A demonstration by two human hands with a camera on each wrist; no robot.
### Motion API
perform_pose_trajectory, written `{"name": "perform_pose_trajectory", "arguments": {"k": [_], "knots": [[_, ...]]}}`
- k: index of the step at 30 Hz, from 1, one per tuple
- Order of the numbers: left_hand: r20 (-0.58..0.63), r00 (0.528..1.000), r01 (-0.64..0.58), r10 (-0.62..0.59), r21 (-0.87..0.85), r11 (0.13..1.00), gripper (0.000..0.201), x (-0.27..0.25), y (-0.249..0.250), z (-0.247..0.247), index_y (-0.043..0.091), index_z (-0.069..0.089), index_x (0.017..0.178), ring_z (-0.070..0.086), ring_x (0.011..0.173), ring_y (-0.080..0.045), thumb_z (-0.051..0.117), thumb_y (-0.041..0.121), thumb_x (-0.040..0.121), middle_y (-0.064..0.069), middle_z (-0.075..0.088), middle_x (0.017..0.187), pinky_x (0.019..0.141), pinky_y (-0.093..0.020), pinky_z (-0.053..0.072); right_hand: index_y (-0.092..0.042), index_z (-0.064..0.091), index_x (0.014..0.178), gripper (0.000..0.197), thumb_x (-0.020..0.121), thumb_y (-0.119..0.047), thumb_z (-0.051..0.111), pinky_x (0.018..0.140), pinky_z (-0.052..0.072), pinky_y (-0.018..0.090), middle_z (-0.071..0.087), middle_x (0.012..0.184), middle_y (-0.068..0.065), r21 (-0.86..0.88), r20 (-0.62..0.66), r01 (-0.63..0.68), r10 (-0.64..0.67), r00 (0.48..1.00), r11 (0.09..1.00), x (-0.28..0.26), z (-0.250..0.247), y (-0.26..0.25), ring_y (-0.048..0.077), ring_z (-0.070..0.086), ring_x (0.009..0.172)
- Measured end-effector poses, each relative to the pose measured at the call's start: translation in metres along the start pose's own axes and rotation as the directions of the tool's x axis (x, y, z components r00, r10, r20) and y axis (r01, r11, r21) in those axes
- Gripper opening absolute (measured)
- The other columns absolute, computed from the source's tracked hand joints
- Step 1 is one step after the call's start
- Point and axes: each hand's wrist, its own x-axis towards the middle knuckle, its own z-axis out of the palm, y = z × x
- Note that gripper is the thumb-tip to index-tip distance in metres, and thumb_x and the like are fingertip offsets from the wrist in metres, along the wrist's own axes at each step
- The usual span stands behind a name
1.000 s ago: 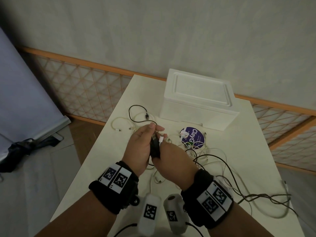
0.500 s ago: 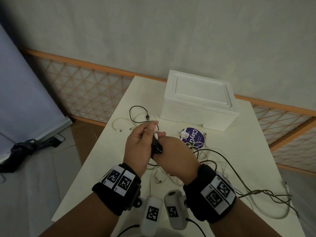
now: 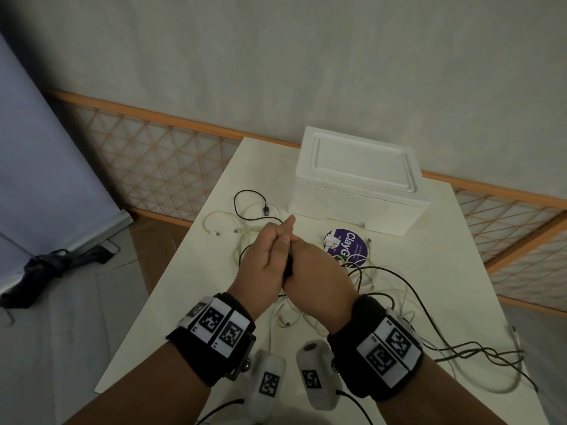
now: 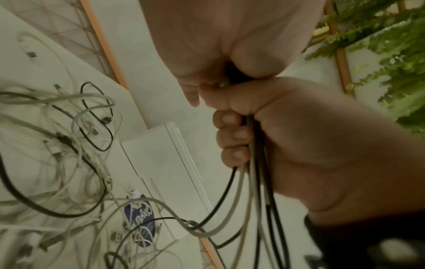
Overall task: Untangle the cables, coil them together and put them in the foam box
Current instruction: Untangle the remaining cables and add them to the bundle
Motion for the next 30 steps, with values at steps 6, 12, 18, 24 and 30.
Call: {"name": "perform_pose_trajectory", "arguments": {"k": [6,12,18,24,30], "knots": [[-0.106,0.992,-0.055,0.067,0.113,0.992,0.017,-0.006,0.008,0.006,0.020,0.049,0.086,0.056,0.067,0.009,0.041,0.017,0.101,0.013,0.059,0.079,0.062,-0.010,0.042,-0.023,0.053,0.115,0.027,0.089,-0.024,0.047,0.065,0.052,0.033,0.068,0.087,-0.002,0.104,-0.047,-0.147,0.152,0.987,0.984,0.001,-0.003,0.002,0.016,0.063,0.077],[-0.052,0.996,-0.076,0.067,-0.209,0.975,0.010,-0.004,0.009,0.003,-0.002,0.051,0.088,0.069,0.098,-0.016,0.054,0.007,0.094,-0.004,0.071,0.087,0.078,-0.022,0.053,-0.013,0.049,0.073,0.019,0.087,-0.026,0.048,0.053,0.040,0.033,0.047,0.059,0.000,-0.032,0.057,-0.201,0.202,0.978,0.979,-0.004,0.000,0.011,0.024,0.054,0.062],[0.325,0.943,0.236,-0.068,-0.513,0.825,0.099,-0.003,-0.017,-0.007,0.011,0.040,0.128,0.061,0.110,-0.025,0.094,0.037,0.049,-0.011,0.064,0.119,0.086,-0.033,0.051,-0.016,0.045,0.073,0.019,0.089,-0.024,0.052,0.054,0.033,0.029,0.048,0.068,0.000,0.041,0.093,-0.118,0.114,0.989,0.992,-0.008,-0.012,0.013,0.020,0.048,0.065],[0.351,0.915,0.342,-0.198,-0.418,0.842,0.092,-0.013,-0.020,0.008,0.011,0.063,0.106,0.066,0.102,-0.019,0.094,0.054,0.031,-0.003,0.074,0.100,0.083,-0.027,0.053,-0.013,0.058,0.079,0.009,0.078,-0.023,0.056,0.058,0.044,0.026,0.058,0.075,-0.003,0.169,0.158,-0.005,-0.022,0.987,0.986,-0.010,-0.009,0.014,0.012,0.058,0.072],[0.256,0.951,0.245,-0.176,-0.271,0.931,0.085,-0.012,-0.027,0.013,0.013,0.065,0.120,0.059,0.119,-0.026,0.079,0.068,0.057,-0.012,0.067,0.121,0.104,-0.044,0.044,-0.004,0.066,0.111,0.033,0.080,0.002,0.056,0.074,0.039,0.012,0.067,0.101,0.007,0.209,0.188,0.001,-0.041,0.981,0.978,-0.016,-0.010,0.019,0.013,0.061,0.095]]}}
